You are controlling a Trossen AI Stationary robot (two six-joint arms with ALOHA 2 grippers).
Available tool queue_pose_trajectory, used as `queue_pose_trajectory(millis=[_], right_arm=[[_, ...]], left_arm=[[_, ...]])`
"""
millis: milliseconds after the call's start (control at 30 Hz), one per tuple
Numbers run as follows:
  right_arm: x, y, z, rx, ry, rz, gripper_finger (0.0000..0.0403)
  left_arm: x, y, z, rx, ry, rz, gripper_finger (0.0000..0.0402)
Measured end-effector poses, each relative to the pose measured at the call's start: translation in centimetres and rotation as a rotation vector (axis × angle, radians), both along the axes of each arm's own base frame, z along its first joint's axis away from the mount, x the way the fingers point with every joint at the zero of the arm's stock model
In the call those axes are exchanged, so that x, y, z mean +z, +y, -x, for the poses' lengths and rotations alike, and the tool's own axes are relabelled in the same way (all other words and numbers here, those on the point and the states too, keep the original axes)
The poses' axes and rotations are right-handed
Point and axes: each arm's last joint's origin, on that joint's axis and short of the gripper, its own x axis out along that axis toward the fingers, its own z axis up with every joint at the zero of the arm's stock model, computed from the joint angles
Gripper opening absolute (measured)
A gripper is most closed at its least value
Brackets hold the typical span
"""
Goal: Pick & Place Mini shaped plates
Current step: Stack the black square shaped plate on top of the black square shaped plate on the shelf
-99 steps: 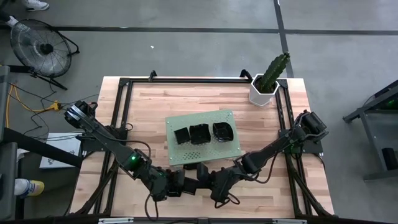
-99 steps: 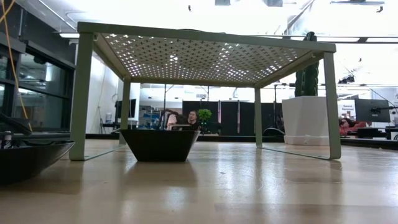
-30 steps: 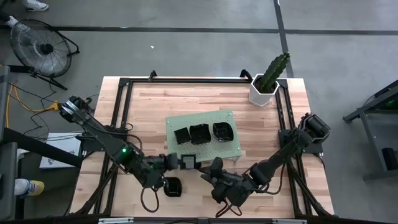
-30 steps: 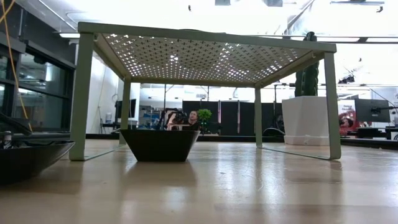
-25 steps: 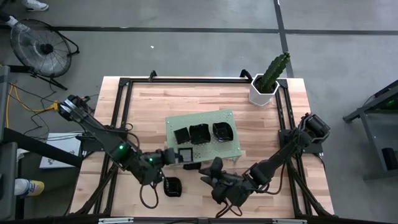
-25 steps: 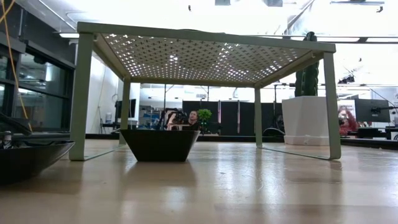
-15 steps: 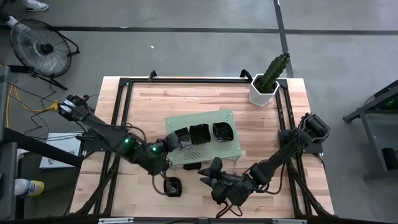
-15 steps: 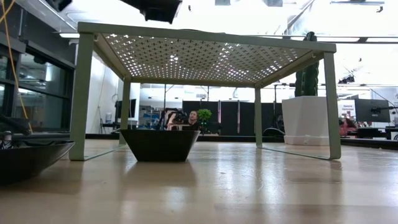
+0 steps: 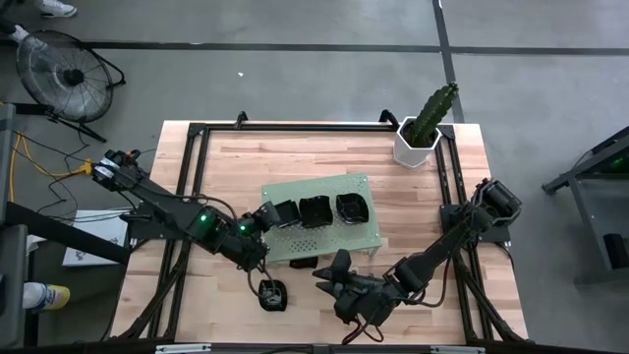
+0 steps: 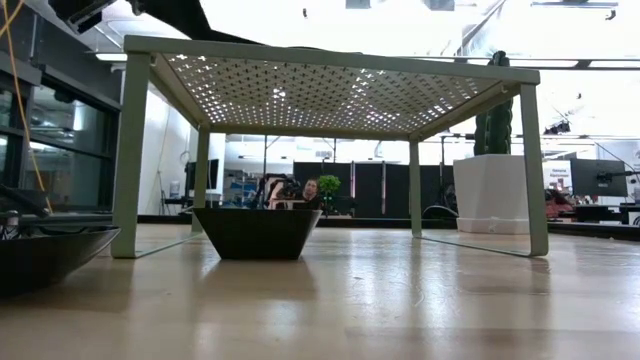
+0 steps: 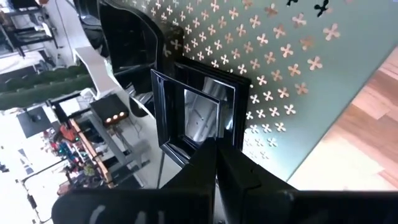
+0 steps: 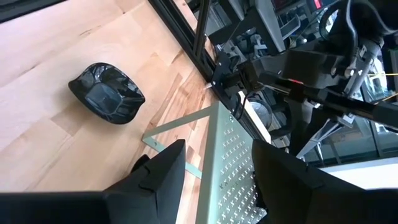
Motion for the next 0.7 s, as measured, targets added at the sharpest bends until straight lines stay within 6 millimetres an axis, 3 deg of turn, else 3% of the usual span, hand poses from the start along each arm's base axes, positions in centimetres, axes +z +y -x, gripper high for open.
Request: queue_pose_trajectory(millis=[700], right_arm=[[0.05,0.04,-0.03,0.007,-0.004,-0.009,0.0175]], left_arm=[[0.04,-0.05,-0.14,-0.009,-0.006,0.009,0.0000]])
